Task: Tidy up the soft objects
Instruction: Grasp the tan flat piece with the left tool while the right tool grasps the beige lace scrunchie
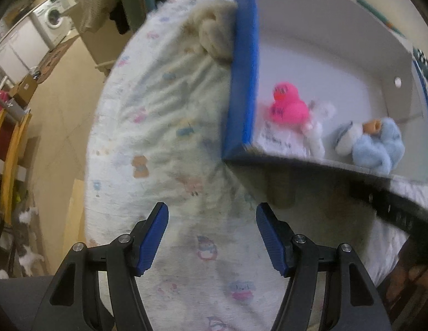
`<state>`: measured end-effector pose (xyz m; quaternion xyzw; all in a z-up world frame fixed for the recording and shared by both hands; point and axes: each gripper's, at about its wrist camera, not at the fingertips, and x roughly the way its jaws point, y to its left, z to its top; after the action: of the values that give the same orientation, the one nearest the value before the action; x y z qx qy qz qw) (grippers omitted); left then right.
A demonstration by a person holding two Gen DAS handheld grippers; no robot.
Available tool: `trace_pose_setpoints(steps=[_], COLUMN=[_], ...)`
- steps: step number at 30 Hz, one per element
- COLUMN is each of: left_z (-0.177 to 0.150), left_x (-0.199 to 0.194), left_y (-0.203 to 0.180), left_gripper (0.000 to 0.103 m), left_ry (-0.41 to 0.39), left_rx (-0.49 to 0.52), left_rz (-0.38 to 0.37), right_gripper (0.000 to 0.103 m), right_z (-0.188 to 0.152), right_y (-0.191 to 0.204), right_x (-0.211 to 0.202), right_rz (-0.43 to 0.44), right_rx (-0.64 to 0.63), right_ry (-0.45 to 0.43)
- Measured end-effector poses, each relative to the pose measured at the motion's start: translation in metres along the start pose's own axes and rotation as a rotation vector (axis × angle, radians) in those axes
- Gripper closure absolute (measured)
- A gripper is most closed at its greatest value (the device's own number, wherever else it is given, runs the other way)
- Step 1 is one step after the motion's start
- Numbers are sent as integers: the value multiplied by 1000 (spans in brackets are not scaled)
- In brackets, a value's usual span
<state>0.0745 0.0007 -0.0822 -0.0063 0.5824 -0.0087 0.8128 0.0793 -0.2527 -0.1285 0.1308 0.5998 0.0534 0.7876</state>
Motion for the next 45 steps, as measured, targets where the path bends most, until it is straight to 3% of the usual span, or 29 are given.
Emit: trace_pose_setpoints(steps=[2,5,15,19,21,22,26,36,45], left_z=[-4,-7,6,14,16,17,20,22,9], left_x=[7,14,37,53,65,71,76,63,40], left_y=[-4,-13,-49,-61,-63,-63,-69,-48,3], left_gripper=[40,40,42,68,71,77,89,93,93], left_ry=[21,34,41,64,101,119,126,101,54], left_rx=[25,61,87,91,80,73,100,45,-16], left_rz=[-9,-37,-110,-97,-85,-69,-54,-63,-42], right_gripper=[82,89,90,90,90,90,90,90,90], right_z=[0,-1,-17,-22,-26,-27,-28,-23,-28], right_y=[2,7,14,-2,-8,-10,-13,-3,4], right_x=[3,-2,-36,-41,-38,-39,-44,-38,-46], right_rz=[12,33,131,139,142,142,144,138,138], right_rx=[-6,-36,-64,-32,-17,-13,-7,-40,-65], right_ry=[15,4,-36,-42,-44,-45,-51,-45,-52])
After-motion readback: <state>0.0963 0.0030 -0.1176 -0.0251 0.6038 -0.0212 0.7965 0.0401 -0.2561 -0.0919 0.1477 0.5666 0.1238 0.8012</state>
